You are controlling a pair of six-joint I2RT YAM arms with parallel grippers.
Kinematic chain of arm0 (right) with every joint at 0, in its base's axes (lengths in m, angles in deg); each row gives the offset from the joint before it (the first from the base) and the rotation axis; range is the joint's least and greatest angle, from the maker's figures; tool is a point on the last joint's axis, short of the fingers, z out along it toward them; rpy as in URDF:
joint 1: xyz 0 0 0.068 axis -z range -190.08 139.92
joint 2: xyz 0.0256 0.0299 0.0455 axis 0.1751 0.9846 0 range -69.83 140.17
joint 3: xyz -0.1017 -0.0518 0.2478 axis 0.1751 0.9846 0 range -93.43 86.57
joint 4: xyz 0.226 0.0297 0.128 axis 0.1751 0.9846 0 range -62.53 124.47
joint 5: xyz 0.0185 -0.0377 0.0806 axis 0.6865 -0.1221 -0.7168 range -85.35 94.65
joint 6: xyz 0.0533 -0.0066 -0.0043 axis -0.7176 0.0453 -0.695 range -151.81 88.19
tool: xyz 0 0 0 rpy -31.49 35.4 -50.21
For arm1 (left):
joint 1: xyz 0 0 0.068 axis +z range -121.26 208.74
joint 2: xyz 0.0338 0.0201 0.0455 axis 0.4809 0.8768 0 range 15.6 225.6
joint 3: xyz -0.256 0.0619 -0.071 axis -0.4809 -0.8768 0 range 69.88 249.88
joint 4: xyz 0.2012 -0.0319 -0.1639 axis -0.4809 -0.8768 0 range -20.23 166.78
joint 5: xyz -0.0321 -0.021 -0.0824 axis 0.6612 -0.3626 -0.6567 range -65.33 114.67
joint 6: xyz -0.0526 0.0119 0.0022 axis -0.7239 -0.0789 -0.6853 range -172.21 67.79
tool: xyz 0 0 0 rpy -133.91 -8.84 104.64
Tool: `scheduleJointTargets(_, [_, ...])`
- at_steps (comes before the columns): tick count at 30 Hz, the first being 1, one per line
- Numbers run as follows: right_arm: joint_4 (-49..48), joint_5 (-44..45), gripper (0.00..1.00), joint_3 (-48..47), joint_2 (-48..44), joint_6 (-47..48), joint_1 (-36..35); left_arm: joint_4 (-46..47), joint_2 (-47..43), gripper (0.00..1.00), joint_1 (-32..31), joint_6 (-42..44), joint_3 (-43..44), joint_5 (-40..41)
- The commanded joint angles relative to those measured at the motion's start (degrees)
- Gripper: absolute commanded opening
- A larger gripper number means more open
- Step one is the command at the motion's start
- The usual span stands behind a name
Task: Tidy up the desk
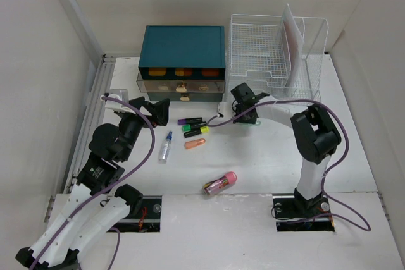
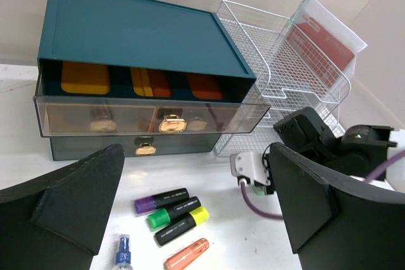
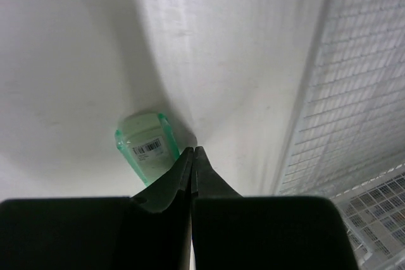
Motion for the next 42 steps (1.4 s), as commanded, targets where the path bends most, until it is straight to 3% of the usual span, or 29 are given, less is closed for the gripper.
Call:
scheduleJointTargets(1, [2.87,-2.96,0.0,1.39,-5.45,-2.45,-3.58,2.5,-0.66,0.99,-0.09,0.63,-0.18,0.38])
scheduleJointTargets(10, [1.66,-2.0,0.0,3.24,-12.83,-9.74,-7.64,2.5,-1.19,0.99,-0.09,0.63,-0.18,0.38])
scheduleJointTargets(12, [0.06,-0.07,0.17,3.77,-14.68,-9.75,-7.64,2.5,-1.19,0.99,-0.09,0.63,-0.18,0.38])
scheduleJointTargets(13, [0.06,-0.06,0.21,3.24,-14.68,-9.23,-7.12,2.5,-1.19,0.99,-0.09,0.63,-0.18,0.38])
scheduleJointTargets(14, [2.93,-1.63,0.28,2.46,-14.68,-6.35,-6.59,2.5,-1.19,0.99,-0.09,0.63,-0.18,0.38])
scheduleJointTargets(18, [11.47,-9.54,0.4,-0.89,-12.84,2.89,-3.08,2.5,-1.72,0.99,-0.09,0.63,-0.18,0.38])
scheduleJointTargets(24, [16.66,-16.4,0.47,-0.01,-11.43,21.68,1.41,2.5,-1.72,0.99,-0.09,0.63,-0.18,0.38])
scheduleJointTargets(28, [19.91,-20.27,0.54,-1.33,-8.63,27.24,3.61,2.5,-1.72,0.99,-0.09,0.63,-0.18,0.38])
scheduleJointTargets(42, [19.39,-24.58,0.56,-6.08,-1.51,29.63,5.28,2.5,-1.72,0.99,-0.09,0.63,-0.18,0.38])
